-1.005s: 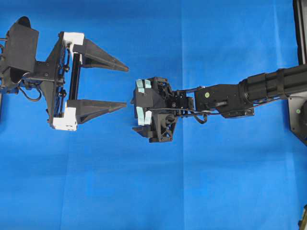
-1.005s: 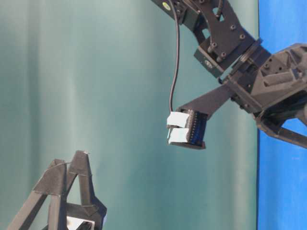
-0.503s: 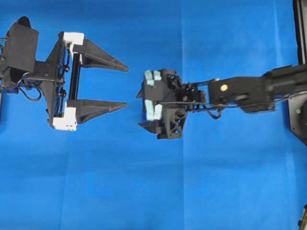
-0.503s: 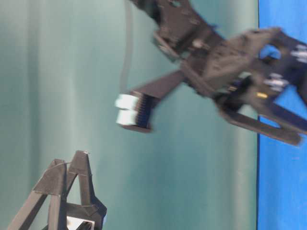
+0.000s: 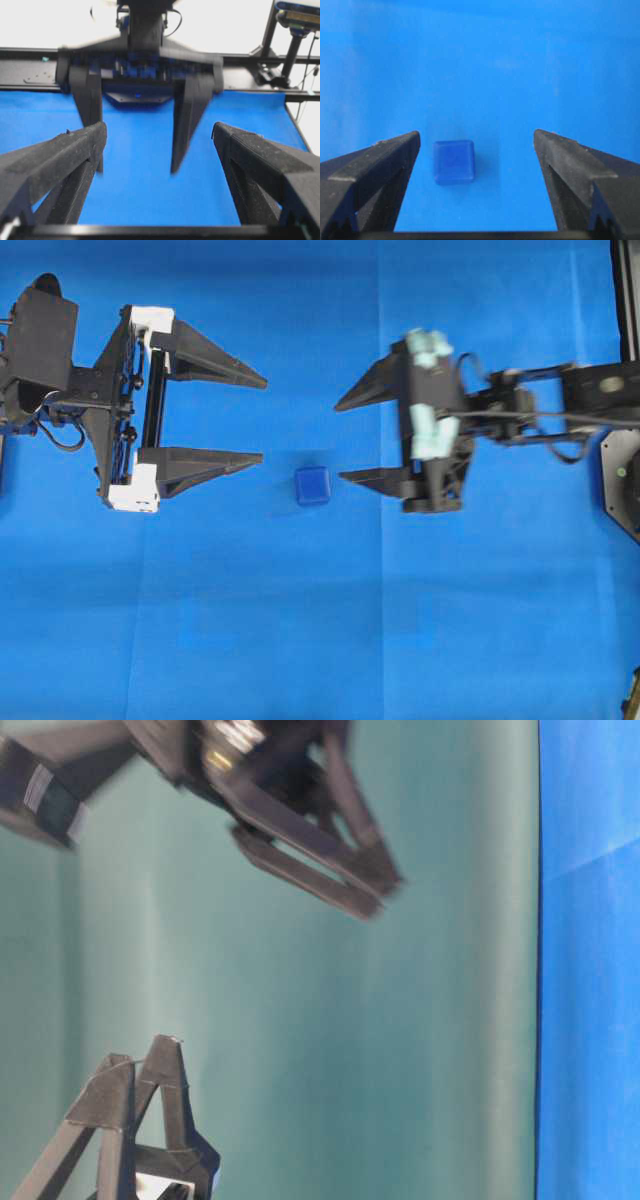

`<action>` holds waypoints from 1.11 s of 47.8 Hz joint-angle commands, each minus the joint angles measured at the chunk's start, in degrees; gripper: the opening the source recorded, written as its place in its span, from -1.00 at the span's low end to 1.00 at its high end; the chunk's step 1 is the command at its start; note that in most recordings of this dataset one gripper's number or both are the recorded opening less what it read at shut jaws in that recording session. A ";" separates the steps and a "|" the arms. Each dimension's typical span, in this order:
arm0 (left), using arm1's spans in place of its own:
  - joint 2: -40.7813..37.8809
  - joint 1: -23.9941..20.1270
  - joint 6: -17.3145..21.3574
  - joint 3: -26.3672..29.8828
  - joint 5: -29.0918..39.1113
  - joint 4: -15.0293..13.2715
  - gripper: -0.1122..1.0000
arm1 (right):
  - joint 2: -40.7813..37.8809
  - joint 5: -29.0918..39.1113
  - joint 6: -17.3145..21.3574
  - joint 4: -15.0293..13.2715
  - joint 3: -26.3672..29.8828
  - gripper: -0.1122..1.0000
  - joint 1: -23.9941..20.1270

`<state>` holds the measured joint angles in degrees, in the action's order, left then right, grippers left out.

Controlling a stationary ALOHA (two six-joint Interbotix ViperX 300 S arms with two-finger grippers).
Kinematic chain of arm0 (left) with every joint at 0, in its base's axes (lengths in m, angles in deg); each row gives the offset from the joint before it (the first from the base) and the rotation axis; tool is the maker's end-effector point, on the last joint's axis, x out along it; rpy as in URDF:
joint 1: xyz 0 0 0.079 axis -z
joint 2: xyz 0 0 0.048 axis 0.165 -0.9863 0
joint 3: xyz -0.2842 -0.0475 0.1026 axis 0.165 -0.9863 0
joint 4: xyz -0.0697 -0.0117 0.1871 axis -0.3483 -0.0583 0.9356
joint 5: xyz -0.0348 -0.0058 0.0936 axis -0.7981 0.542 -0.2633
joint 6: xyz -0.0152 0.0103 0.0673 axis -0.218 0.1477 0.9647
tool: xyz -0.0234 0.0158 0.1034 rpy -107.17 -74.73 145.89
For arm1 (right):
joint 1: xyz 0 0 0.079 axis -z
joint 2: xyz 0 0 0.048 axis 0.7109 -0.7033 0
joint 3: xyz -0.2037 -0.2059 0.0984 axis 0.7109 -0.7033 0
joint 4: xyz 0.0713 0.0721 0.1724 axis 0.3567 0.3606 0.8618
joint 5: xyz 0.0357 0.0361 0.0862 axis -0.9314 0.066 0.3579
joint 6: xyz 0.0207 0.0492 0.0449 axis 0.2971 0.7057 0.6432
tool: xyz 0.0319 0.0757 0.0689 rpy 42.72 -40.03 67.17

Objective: Handover the blue block to the right arm after grasping it with the left arm, then place it in the designated position.

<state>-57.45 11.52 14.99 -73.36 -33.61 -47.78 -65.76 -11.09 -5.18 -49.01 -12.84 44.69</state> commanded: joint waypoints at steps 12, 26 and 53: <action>0.97 0.18 -0.26 0.97 -0.35 0.09 0.84 | 11.69 4.57 0.26 -0.09 -1.85 0.68 -0.09; 0.97 0.44 -0.26 1.05 -0.35 0.09 0.84 | 18.28 5.63 0.26 0.00 -4.04 0.68 0.00; 0.97 0.97 -0.35 1.23 -0.35 0.09 0.84 | 18.72 1.76 0.18 -1.05 -4.92 0.68 0.35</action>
<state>-57.36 12.13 14.72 -73.27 -33.61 -47.78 -47.74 -7.66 -5.01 -49.71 -18.11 44.69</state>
